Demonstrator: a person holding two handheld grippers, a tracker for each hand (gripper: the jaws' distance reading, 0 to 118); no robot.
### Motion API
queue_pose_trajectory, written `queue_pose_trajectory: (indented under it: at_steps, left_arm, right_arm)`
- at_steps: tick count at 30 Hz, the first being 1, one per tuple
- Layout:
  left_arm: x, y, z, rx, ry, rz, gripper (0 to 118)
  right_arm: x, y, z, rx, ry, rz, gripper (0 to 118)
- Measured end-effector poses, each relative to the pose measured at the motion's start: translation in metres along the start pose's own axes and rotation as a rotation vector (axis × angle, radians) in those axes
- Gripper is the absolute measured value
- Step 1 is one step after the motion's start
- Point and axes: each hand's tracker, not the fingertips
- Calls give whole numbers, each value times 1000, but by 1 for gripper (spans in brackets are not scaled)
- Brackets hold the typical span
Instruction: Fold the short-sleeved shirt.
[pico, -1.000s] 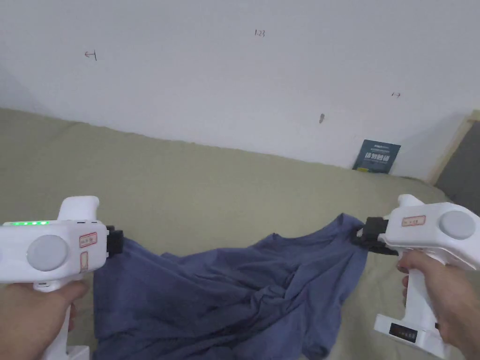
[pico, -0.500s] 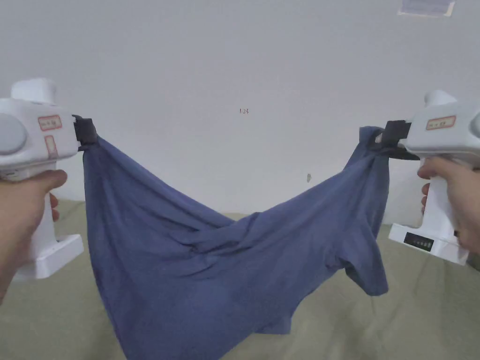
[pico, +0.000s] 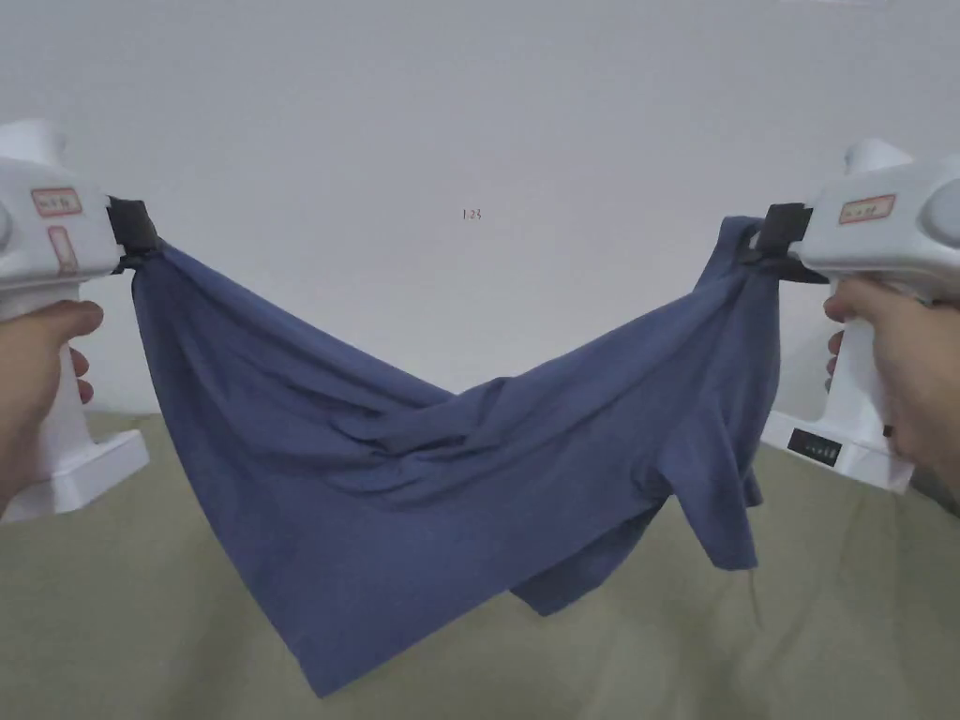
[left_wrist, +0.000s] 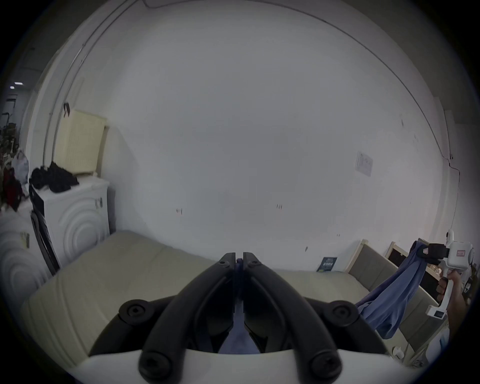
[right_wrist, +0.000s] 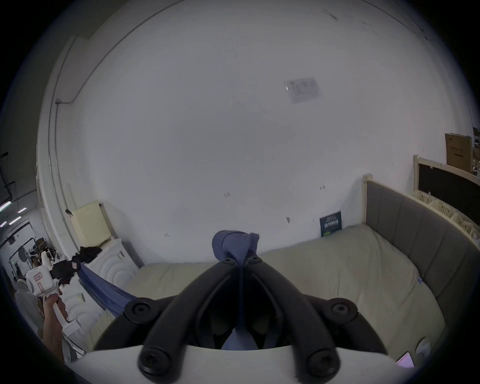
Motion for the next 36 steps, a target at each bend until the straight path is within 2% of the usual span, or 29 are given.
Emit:
queue_pose_trajectory:
  at_steps: [3, 6, 9, 13, 18, 22, 26, 29, 32, 33, 34, 35, 36]
  left_arm:
    - [-9, -53, -23, -54, -9, 43, 5]
    - [-15, -103, -39, -72, -4, 59, 4]
    - [-21, -131, -35, -103, -11, 67, 5]
    - [-30, -146, 11, -123, -69, 68, 5]
    - [-51, -182, 109, -164, -99, 63, 5]
    - [-74, -234, 180, -284, -102, 89, 5]
    - [-96, -304, 227, -422, -16, 61, 5]
    - [-114, -353, 243, -559, 13, 131, 5]
    - [-131, -385, 240, -629, 70, 99, 5]
    - [-139, -393, 235, -645, 85, 100, 5]
    - [-142, -395, 231, -649, 60, 112, 11]
    - [-146, -397, 230, -650, 24, 125, 50]
    - [-140, -394, 236, -619, 24, 115, 65]
  right_arm:
    - [24, -52, -30, -96, -47, -30, 2]
    - [48, -104, -46, -122, -66, -72, 2]
    - [66, -137, -39, -157, -47, -112, 2]
    - [79, -169, 3, -186, -31, -106, 2]
    - [95, -234, 83, -256, -4, -152, 2]
    - [101, -305, 135, -399, -32, -89, 2]
    - [118, -378, 166, -511, -89, -36, 2]
    - [125, -420, 176, -595, -142, -18, 2]
    - [133, -441, 175, -639, -180, -30, 4]
    - [133, -445, 177, -631, -193, -22, 15]
    - [135, -446, 177, -619, -219, 7, 46]
    - [135, -447, 178, -587, -252, 51, 99]
    - [135, -446, 180, -577, -273, 70, 109]
